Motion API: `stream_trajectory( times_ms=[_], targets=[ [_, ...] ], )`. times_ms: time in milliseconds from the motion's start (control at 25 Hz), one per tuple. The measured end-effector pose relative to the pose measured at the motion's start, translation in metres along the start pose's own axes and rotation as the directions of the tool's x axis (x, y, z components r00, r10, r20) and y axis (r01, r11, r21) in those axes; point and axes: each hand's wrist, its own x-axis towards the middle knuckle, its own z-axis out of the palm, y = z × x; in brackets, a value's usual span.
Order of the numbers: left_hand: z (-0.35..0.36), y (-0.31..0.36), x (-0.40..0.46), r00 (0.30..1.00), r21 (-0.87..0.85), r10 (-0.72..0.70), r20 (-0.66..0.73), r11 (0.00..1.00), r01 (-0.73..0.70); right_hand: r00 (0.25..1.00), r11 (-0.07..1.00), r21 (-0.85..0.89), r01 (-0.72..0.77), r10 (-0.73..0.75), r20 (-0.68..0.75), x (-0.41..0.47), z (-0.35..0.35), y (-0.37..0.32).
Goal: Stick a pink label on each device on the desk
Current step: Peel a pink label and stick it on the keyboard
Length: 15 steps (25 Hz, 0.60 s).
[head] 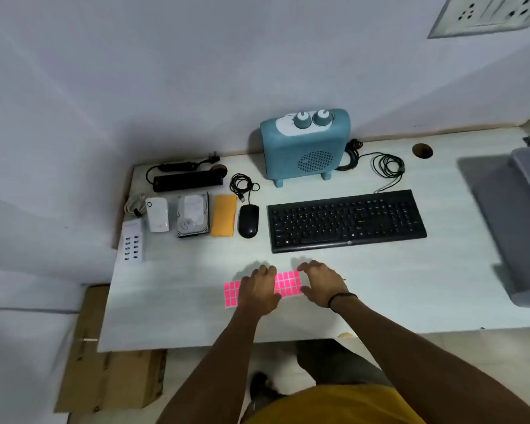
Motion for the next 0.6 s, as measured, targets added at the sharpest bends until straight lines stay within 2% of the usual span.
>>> stream_trajectory(
  times_ms=[160,280,600],
  targets=[
    [0.011,0.001,0.012,0.993,0.073,-0.087,0.084,0.994,0.081,0.998,0.999,0.044,-0.012,0.009,0.057,0.014,-0.008,0.017],
    [0.010,0.002,0.020,0.988,0.082,-0.128,0.090,0.989,0.121,0.997,0.999,0.054,-0.008,0.004,0.082,0.021,-0.013,0.028],
    [0.004,-0.004,0.036,0.980,0.043,-0.141,0.137,0.990,0.137,0.984,0.994,0.091,-0.061,0.045,0.172,0.028,-0.011,0.029]
  ],
)
